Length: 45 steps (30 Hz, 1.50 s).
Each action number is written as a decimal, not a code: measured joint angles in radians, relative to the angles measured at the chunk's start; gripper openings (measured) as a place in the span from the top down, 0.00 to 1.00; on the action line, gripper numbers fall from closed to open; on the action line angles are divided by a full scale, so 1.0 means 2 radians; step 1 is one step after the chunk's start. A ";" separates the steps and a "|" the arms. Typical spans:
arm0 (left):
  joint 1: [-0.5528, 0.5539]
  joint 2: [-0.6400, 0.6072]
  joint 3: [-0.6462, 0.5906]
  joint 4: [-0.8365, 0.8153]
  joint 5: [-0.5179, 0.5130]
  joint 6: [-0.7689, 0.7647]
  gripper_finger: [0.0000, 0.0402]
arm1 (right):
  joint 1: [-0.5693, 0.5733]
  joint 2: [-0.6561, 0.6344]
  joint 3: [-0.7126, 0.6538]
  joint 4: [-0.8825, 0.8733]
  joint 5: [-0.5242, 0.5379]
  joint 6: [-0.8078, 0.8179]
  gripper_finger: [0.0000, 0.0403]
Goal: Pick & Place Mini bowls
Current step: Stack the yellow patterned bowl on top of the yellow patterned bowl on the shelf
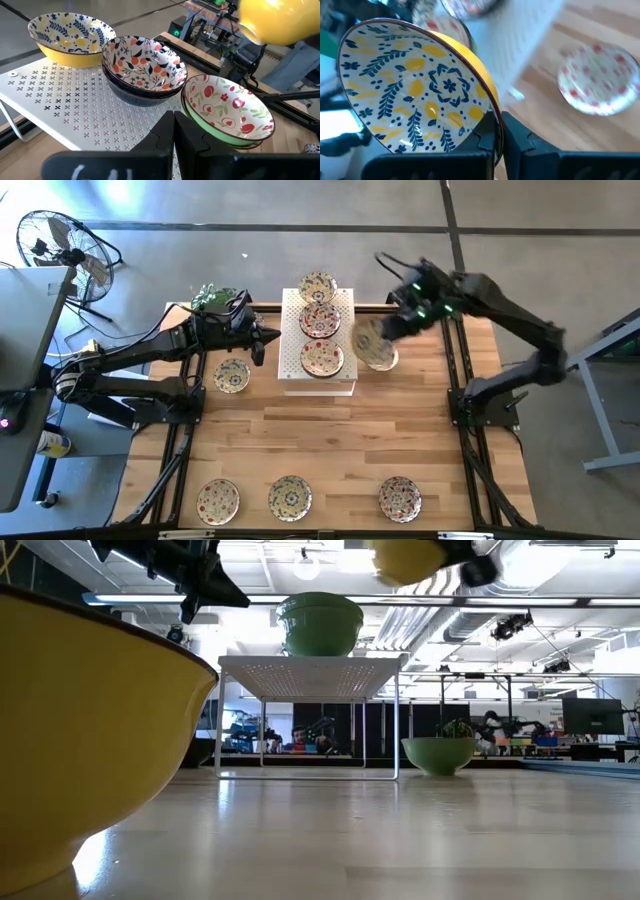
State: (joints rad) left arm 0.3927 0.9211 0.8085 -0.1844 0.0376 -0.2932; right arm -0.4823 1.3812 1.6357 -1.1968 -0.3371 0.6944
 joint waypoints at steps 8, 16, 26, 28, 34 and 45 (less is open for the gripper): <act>0.000 0.000 0.000 0.000 0.000 0.000 1.00 | -0.045 0.177 0.201 0.002 -0.041 -0.038 0.99; 0.000 0.000 0.000 0.000 0.000 0.000 1.00 | -0.073 0.263 0.349 -0.016 -0.048 -0.067 0.99; 0.000 0.000 0.000 0.000 0.000 0.000 1.00 | -0.116 0.281 0.324 0.014 -0.044 -0.064 0.98; 0.000 0.000 0.000 0.000 0.000 0.000 1.00 | -0.124 0.281 0.318 0.029 -0.044 -0.059 0.99; 0.000 0.000 0.000 0.000 0.000 0.000 1.00 | -0.137 0.281 0.302 0.077 -0.044 -0.042 0.99; 0.000 0.000 0.000 0.000 0.000 0.000 1.00 | -0.145 0.281 0.235 0.131 -0.027 -0.019 0.99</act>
State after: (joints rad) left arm 0.3923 0.9211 0.8085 -0.1844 0.0372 -0.2932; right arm -0.7733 1.9427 2.1062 -0.9351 -0.3901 0.6563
